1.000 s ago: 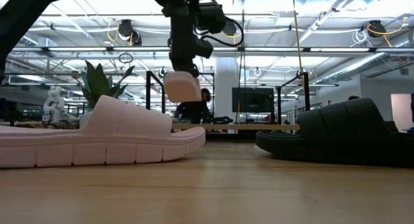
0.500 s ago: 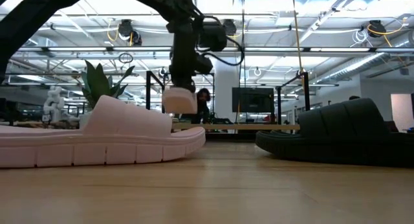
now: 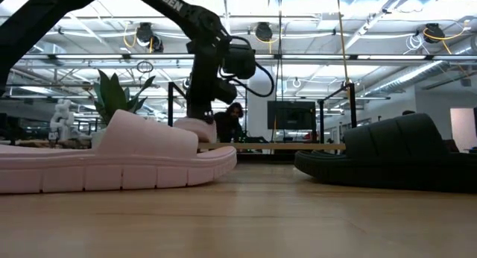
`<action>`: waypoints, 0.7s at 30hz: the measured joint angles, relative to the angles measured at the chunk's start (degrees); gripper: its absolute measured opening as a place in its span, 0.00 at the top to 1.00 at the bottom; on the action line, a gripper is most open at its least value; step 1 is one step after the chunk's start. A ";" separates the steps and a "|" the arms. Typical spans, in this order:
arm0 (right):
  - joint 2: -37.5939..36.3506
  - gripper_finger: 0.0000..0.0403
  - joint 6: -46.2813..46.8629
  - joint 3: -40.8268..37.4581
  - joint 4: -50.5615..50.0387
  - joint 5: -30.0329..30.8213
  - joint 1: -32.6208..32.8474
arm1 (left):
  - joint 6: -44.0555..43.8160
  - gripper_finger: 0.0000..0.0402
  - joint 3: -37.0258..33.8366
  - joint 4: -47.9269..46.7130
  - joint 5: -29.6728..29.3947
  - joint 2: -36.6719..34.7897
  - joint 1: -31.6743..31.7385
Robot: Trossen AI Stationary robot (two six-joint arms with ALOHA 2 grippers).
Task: Pick and place slides into the shelf
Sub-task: Put the top pink slipper onto the shelf
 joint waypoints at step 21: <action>0.00 0.53 -0.01 0.00 0.00 0.00 0.02 | 1.12 0.98 -0.49 5.85 5.57 -0.02 -0.49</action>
